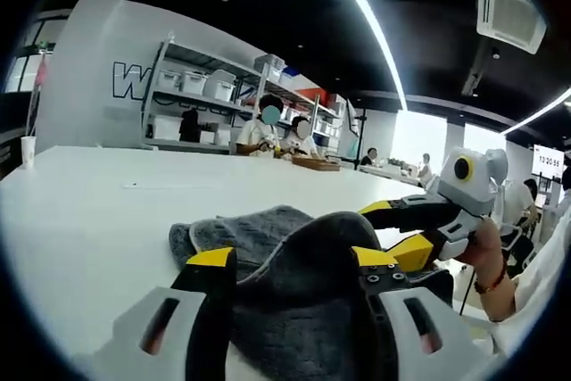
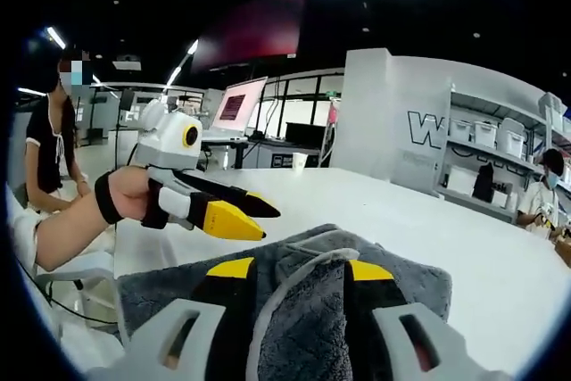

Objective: Open the folded towel by lifting each exposed corner and separating the folded layers until the towel lies flat within the target outline without major curled edges

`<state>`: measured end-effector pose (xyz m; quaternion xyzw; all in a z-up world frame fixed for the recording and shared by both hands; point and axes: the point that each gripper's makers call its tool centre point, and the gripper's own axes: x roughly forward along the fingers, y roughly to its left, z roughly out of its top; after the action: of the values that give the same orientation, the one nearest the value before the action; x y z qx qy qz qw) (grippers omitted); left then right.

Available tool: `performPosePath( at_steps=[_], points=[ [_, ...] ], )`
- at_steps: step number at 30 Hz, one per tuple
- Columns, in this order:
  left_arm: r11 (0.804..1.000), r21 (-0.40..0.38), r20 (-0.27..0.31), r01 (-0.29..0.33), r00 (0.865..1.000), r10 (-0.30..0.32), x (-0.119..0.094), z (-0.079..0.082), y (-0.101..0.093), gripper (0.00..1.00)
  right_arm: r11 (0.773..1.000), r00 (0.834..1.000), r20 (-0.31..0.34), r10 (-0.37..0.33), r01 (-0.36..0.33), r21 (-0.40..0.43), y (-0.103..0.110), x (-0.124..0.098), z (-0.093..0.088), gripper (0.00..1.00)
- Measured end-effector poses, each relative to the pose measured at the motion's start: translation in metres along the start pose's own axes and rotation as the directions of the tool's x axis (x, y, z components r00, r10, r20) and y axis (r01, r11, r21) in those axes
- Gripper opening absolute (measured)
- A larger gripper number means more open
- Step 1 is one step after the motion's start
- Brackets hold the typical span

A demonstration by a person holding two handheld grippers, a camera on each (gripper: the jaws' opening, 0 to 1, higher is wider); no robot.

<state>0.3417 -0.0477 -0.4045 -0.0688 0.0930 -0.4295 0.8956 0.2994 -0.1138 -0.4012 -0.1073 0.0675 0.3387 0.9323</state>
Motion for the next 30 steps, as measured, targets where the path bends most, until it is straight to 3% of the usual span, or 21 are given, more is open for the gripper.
performPosePath(
  at_steps=[11, 21, 26, 30],
  points=[
    [1.000, 0.024, 0.018, -0.003, 1.000, 0.002, 0.001, 0.006, 0.000, 0.48, 1.000, 0.999, -0.029, -0.017, 0.017, 0.017, -0.006, 0.006, -0.006, 0.27],
    [1.000, 0.023, 0.024, 0.007, 1.000, -0.007, 0.001, 0.006, -0.003, 0.48, 1.000, 0.999, -0.013, -0.030, 0.031, 0.004, -0.010, 0.003, -0.005, 0.10],
    [1.000, 0.026, 0.022, 0.003, 1.000, -0.003, 0.000, 0.006, -0.002, 0.47, 0.999, 0.999, -0.021, -0.047, 0.047, -0.007, -0.014, 0.002, -0.007, 0.10],
    [1.000, 0.022, 0.028, -0.006, 1.000, 0.005, -0.001, 0.007, 0.001, 0.47, 0.997, 0.997, -0.016, -0.069, 0.070, 0.039, -0.020, 0.002, -0.006, 0.13]
  ],
)
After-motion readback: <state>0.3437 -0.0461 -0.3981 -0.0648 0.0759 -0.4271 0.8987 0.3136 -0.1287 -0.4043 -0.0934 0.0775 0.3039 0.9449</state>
